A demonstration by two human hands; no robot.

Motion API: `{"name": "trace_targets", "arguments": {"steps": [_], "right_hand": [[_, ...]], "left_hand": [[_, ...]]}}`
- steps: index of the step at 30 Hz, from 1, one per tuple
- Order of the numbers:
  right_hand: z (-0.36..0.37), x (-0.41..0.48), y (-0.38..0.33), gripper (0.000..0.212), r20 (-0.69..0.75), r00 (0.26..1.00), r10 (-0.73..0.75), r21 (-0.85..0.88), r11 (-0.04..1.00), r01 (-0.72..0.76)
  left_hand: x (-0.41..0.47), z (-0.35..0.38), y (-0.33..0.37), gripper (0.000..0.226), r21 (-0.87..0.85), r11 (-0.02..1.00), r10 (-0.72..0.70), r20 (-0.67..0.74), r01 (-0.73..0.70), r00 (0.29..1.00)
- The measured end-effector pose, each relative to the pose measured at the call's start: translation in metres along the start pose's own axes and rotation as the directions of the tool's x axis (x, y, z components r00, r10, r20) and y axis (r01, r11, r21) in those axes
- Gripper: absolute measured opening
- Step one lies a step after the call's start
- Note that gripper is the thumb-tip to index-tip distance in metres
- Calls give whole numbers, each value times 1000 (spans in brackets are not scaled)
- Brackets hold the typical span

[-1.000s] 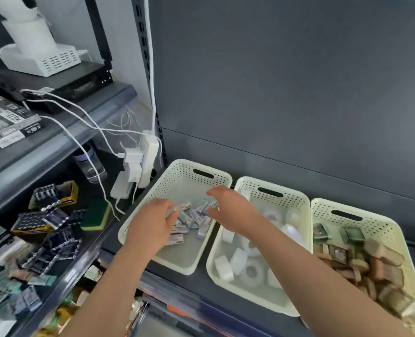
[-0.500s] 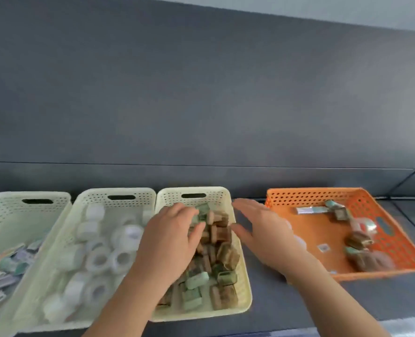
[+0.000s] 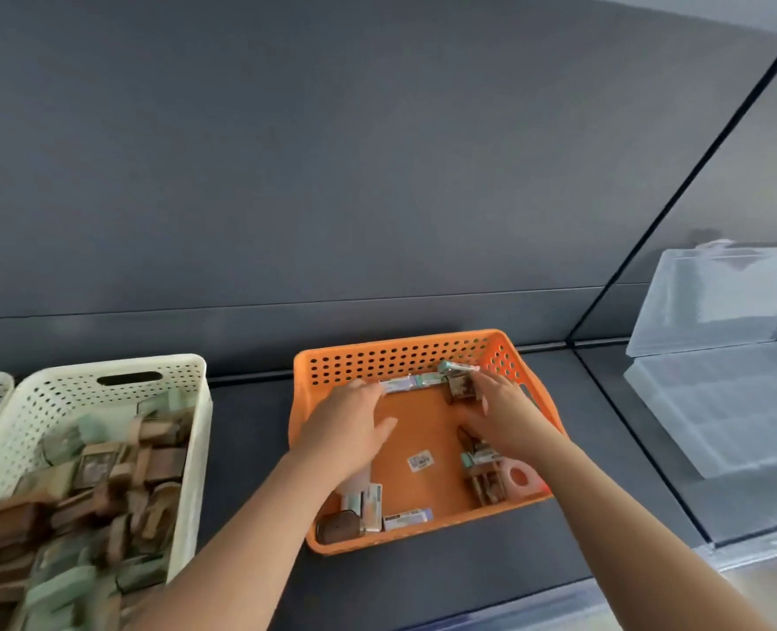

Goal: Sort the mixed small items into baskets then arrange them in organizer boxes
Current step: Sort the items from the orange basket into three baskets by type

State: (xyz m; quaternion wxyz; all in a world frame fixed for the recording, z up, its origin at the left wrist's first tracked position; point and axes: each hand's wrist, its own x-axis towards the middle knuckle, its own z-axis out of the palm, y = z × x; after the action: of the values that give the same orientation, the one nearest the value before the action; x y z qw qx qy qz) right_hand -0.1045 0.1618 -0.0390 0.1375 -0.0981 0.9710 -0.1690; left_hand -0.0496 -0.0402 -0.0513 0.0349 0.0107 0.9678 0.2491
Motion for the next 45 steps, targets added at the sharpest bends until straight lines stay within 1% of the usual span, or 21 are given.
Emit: {"name": "trace_targets", "arguments": {"steps": [3,5,7,9,10,11,13,14,16,18,19,22,24,26,29,32,35,37,39,41,45], "right_hand": [[7,6,8,61,24,1000,3,-34,999,-2],[6,7,8,54,25,999,-22,4,1000,22],[0,5,5,46,39,997,-65,149,987,58],[-8,2,4,46,49,994,-96,296,952,77],[-12,0,6,46,36,995,-98,328,941,81],[-15,-2,9,46,8,995,-97,330,940,88],[-19,-5,19,47,-25,998,-65,236,969,69],[-18,-6,23,49,-3,999,-32,174,984,32],[-10,-11,28,54,88,996,29,110,993,-39],[2,-13,32,69,158,987,33,111,992,-51],[6,-12,31,75,167,986,25,123,991,-46],[11,-7,27,73,194,981,-19,212,977,-23],[14,-4,25,70,210,975,-75,278,960,14],[12,0,28,66,184,979,-92,317,948,30],[3,3,37,58,149,983,-107,293,954,59],[4,3,38,55,176,980,-97,247,968,52],[18,2,27,60,238,967,-94,188,981,49],[25,5,20,61,251,960,-122,190,979,75],[26,8,16,61,251,958,-138,192,977,91],[20,7,15,59,223,964,-144,178,978,105],[-4,-6,-1,39,83,971,-223,298,936,189]], "left_hand": [[5,8,3,50,37,998,-50,61,48,997],[5,10,2,56,74,993,-96,108,88,990],[5,8,2,62,57,992,-123,153,116,980],[5,1,2,66,17,992,-125,172,124,977],[5,-3,2,67,4,993,-118,164,119,979],[5,-7,3,67,-4,993,-114,146,115,983],[3,-11,5,69,7,993,-119,104,119,987],[1,-11,6,72,35,991,-130,113,127,985],[-2,-6,9,81,123,980,-179,207,156,962],[-2,1,11,86,211,961,-235,283,179,930],[-2,3,11,84,239,954,-247,285,182,926],[0,5,9,78,261,948,-243,226,181,943],[2,5,9,76,236,959,-205,180,160,962],[5,6,13,70,155,981,-140,137,119,981],[15,10,17,66,29,997,-74,124,71,989],[27,19,14,66,49,998,-41,150,34,988],[33,26,13,53,70,997,-41,164,30,986],[33,28,13,46,52,997,-56,161,49,985],[29,27,11,46,9,997,-73,154,72,985],[22,21,10,52,-37,995,-85,125,90,989],[-8,-6,10,62,-234,963,-140,-9,134,990]]}}
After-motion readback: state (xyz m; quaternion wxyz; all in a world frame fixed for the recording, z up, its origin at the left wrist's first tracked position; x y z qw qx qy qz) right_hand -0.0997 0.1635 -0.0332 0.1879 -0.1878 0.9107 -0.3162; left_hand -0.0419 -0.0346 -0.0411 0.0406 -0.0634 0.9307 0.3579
